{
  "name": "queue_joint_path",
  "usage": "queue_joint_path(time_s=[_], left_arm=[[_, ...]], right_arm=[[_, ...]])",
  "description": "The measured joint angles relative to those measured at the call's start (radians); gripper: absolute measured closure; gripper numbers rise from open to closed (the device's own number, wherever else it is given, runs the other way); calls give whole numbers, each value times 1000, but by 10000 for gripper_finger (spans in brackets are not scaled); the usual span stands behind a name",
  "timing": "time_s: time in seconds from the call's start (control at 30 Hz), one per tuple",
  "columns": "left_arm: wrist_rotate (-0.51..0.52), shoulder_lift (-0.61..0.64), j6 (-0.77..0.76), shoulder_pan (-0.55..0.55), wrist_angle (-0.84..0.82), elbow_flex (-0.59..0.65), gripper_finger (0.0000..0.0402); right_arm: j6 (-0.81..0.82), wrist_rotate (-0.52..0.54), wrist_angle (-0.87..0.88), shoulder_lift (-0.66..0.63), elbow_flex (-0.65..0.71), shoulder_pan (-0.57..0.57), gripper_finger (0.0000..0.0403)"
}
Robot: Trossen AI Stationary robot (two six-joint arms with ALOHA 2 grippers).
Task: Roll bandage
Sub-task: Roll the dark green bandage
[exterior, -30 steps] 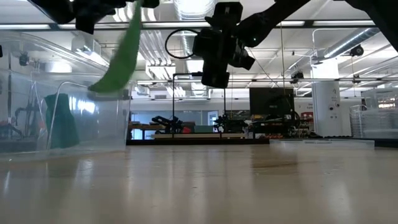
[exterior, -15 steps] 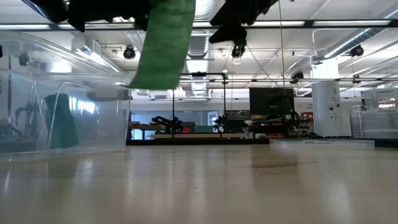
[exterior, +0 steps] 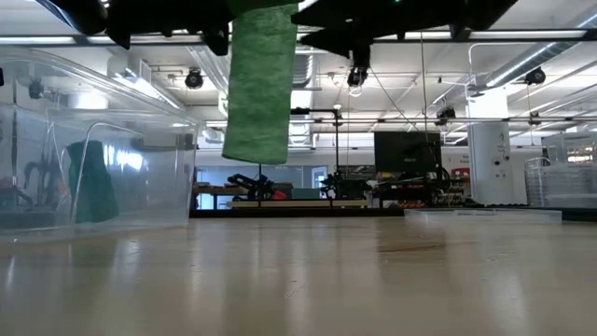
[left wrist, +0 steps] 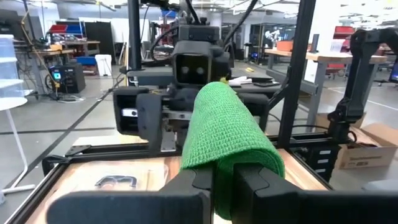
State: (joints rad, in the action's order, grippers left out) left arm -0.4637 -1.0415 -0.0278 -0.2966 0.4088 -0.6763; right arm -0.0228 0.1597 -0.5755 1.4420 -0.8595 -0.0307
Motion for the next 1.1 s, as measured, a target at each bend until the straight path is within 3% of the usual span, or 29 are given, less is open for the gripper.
queue_joint_path(time_s=[0.17, 0.37, 0.47, 0.63, 0.83, 1.1], left_arm=[[-1, 1, -1, 0, -10, -13, 393], [-10, 0, -33, 0, -27, -13, 393], [-69, 1, -76, 0, -31, -13, 393], [-158, 7, -115, 1, -32, -13, 393], [-158, 2, -121, 1, -43, -12, 393], [-158, -2, -93, 1, -122, -11, 393]], right_arm=[[-36, -17, -95, 86, -17, 0, 155], [-145, 43, -89, 188, -124, 1, 184], [-234, 103, -66, 198, -137, 8, 237], [-276, 116, -63, 173, -109, 7, 382], [-362, 99, -56, 114, -102, 15, 400], [-486, 178, -49, 32, -101, 11, 402]])
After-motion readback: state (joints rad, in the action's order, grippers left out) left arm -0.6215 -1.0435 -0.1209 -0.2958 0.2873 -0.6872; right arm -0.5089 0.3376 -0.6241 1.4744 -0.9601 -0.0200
